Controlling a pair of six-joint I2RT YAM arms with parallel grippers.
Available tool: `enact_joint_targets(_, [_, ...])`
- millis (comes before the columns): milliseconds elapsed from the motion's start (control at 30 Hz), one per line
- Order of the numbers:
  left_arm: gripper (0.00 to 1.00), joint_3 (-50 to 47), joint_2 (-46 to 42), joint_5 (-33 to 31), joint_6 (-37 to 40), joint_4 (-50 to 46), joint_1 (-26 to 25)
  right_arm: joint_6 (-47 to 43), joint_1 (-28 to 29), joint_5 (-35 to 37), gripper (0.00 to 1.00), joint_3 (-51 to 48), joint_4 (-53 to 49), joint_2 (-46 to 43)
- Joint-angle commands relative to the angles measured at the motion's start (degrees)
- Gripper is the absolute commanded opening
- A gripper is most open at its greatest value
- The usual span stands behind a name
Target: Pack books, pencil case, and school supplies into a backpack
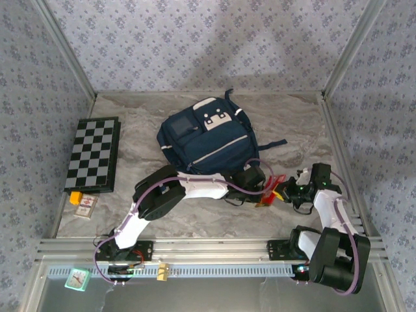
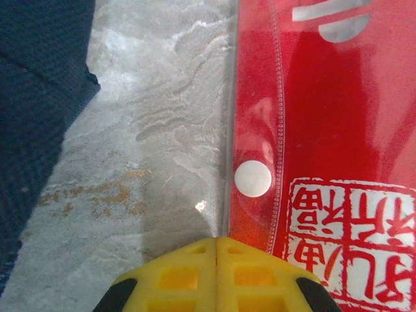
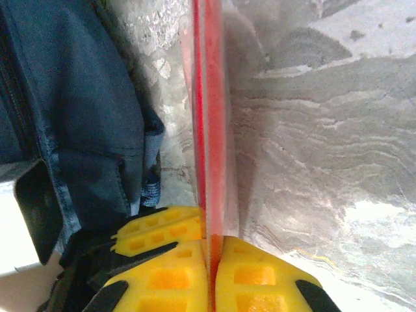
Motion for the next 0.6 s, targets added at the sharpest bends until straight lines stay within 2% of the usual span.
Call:
enact_joint_targets(0, [0.06, 1.46, -2.25, -0.95, 2.65, -3.1, -0.41, -0.17, -0.36, -0.51, 0.03, 1.96, -3.32, -1.52])
enact_joint_targets(233, [0.21, -2.68, -14.98, -4.56, 10.45, -7.36, -1.3, 0.74, -0.36, 2.11, 0.0, 6.76, -9.05, -8.11])
enact_joint_targets(433, [0.36, -10.9, -30.05, -18.68, 20.03, -12.95, -1.05, 1.78, 0.59, 0.94, 0.0, 11.38, -11.59, -10.92])
enact_joint_targets(567, [0.45, -12.11, -34.91, -27.04, 26.86, -19.73, 0.76, 3.52, 2.51, -0.71, 0.0, 12.87, -10.46, -10.68])
